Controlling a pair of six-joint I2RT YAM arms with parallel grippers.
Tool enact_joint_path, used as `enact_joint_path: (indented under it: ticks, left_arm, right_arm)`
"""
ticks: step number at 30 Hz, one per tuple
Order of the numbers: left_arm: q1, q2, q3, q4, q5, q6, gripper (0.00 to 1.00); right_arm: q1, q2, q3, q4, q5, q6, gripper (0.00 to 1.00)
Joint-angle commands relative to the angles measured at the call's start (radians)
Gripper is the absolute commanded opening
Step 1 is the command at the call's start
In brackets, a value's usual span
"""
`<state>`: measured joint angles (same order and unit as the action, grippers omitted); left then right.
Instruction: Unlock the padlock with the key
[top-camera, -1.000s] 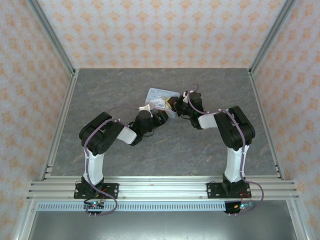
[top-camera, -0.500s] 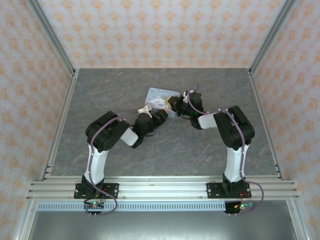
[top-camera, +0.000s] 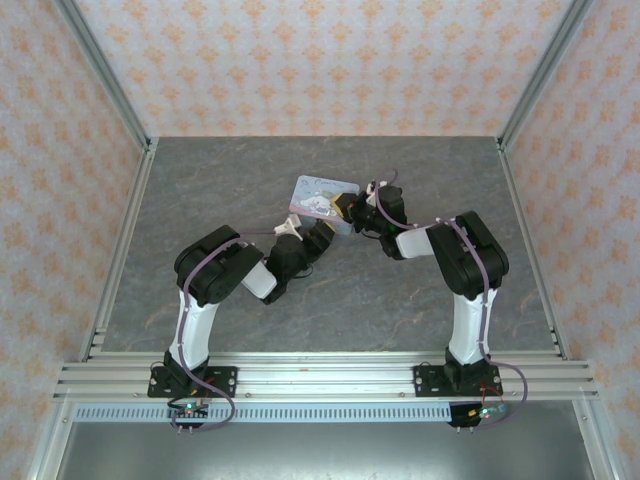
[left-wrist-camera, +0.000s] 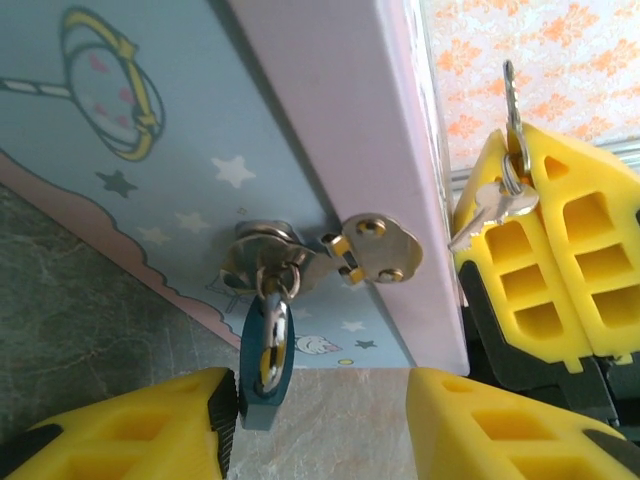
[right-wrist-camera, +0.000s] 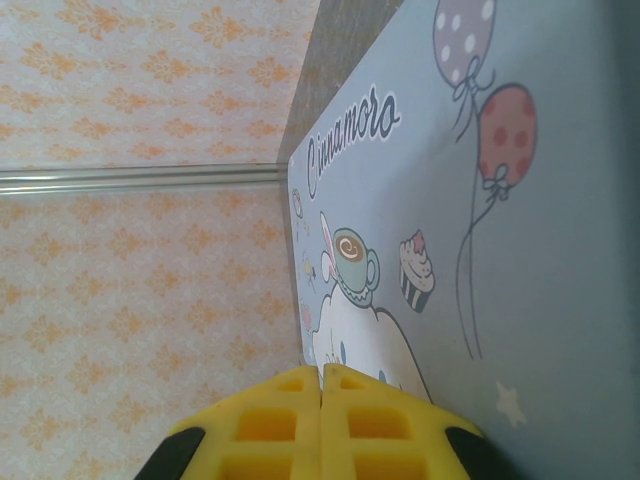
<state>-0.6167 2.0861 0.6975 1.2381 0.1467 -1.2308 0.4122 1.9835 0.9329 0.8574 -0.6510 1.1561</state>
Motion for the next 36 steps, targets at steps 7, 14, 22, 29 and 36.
enact_joint_path:
  ticks: [7, 14, 22, 29, 36]
  left_arm:
    - [0.001, 0.017, 0.038, -0.089, -0.054, 0.016, 0.45]
    - [0.011, 0.032, 0.050, -0.121, -0.053, 0.022, 0.38]
    - [0.018, 0.029, 0.054, -0.145, -0.057, 0.025, 0.23]
    - [0.038, -0.006, 0.046, -0.188, -0.021, 0.009, 0.00]
    - [0.051, -0.123, 0.003, -0.294, 0.079, -0.016, 0.00]
  right_arm:
    - [0.008, 0.029, -0.033, -0.018, -0.001, 0.006, 0.00]
    - [0.008, 0.032, -0.032, -0.017, -0.001, 0.008, 0.00]
    - [0.007, 0.038, -0.032, -0.013, -0.002, 0.010, 0.00]
    - [-0.001, 0.008, -0.021, -0.011, -0.022, 0.012, 0.00]
    - [0.006, -0.220, -0.168, -0.049, -0.051, -0.043, 0.00]
